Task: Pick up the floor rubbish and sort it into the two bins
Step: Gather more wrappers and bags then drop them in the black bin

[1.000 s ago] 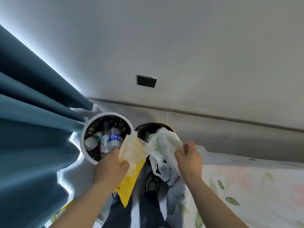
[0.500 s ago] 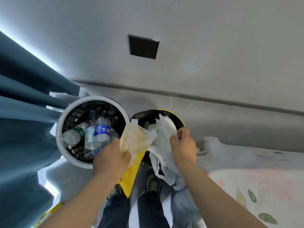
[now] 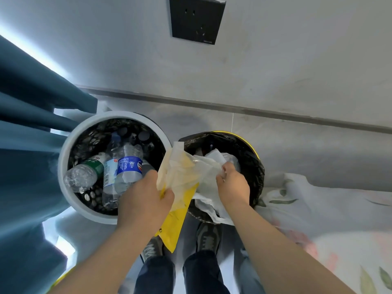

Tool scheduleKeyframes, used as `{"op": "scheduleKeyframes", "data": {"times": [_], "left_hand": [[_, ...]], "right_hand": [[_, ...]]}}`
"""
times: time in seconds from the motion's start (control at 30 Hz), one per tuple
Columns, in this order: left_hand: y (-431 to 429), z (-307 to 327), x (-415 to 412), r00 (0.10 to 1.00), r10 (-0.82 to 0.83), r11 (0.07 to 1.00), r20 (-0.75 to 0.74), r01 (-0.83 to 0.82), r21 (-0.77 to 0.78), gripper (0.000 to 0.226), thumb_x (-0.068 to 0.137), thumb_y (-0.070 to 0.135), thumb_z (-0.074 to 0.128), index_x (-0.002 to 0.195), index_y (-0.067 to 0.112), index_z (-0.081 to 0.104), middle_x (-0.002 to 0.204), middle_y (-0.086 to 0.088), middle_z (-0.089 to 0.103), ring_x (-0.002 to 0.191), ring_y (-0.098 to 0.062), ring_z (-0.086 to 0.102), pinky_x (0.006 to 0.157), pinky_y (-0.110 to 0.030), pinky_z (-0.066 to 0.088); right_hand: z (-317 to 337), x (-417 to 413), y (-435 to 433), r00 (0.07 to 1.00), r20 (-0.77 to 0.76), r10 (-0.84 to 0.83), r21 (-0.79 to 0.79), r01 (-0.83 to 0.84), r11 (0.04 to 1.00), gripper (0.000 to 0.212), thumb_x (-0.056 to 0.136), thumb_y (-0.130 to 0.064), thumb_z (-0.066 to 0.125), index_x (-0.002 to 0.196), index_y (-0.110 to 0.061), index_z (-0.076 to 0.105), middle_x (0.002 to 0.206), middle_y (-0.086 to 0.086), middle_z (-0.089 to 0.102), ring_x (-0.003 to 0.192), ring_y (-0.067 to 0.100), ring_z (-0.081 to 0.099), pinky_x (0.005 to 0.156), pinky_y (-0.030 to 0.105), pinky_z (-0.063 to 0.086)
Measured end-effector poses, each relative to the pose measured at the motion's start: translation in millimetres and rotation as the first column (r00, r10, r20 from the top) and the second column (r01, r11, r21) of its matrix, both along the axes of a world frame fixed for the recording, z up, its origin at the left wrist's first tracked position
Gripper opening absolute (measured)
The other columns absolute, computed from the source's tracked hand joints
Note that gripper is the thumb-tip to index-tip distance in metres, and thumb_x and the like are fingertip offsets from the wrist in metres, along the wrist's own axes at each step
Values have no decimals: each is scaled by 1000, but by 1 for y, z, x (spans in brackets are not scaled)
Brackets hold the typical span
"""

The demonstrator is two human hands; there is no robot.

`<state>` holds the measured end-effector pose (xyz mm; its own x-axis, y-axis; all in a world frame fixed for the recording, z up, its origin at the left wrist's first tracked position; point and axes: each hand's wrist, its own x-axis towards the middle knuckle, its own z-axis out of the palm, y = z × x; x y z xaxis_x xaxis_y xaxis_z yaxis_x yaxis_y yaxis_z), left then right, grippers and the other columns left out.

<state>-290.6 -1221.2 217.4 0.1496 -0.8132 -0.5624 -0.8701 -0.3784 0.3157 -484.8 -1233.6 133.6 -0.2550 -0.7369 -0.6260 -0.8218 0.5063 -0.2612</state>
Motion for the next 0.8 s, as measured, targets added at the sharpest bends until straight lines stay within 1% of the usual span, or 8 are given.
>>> {"op": "scheduleKeyframes", "data": {"times": [0.1,0.2,0.27,0.33,0.43,0.57,0.73,0.8], "left_hand": [[-3,-4,-3,1000,-1,1000,-19,1,0,28,87,36,55,78,19,35,65,0,48,64,-26,52,54,-33,41],[-10,-6,-9,999,-11,999,-38,12,35,22,88,35,55,92,17,43,72,1,51,71,-25,55,62,-36,49],[-15,-8,-14,998,-35,997,-53,39,64,22,88,35,54,96,16,46,78,0,53,74,-23,55,64,-35,50],[-20,-11,-21,995,-79,992,-54,83,90,23,89,36,53,99,17,46,80,2,53,75,-22,54,62,-34,48],[-25,-16,-32,990,-130,984,-45,135,115,22,90,36,51,102,18,45,79,5,48,74,-19,49,58,-30,37],[-31,-28,-49,987,-130,976,-99,145,160,20,89,32,52,101,16,46,77,4,48,79,-23,52,63,-33,42],[-31,-52,-69,976,-101,958,-191,147,248,27,90,27,52,116,20,48,96,-1,59,86,-23,55,69,-35,47],[-30,-64,-75,979,-64,955,-194,116,272,28,90,27,52,117,19,48,99,-2,60,87,-24,57,72,-37,51]], "right_hand": [[-9,0,-4,1000,-4,1,36,-1,999,25,98,-21,47,122,-13,49,94,8,64,84,27,59,68,35,49],[-13,-5,-5,995,34,-91,50,89,995,33,96,-27,53,126,-14,47,101,10,65,91,30,61,70,38,51],[-12,-10,-3,986,75,-148,28,146,989,45,93,-29,60,132,-16,42,114,9,63,100,28,61,75,38,50],[-9,-18,-2,977,111,-183,-28,187,982,56,89,-28,67,136,-17,39,130,6,56,115,27,55,85,38,47],[-3,-34,0,967,127,-220,-96,233,968,64,87,-24,69,142,-18,37,140,4,49,126,24,48,98,38,42],[5,-49,8,939,154,-308,-160,331,930,56,87,-19,68,137,-17,44,137,4,52,123,22,50,103,39,43],[8,-44,13,891,222,-397,-197,440,876,39,93,-18,58,131,-18,50,128,-1,57,109,17,56,95,39,49],[8,-42,16,880,226,-417,-241,465,852,36,93,-17,55,130,-18,52,127,-2,58,109,16,57,94,41,50]]}}
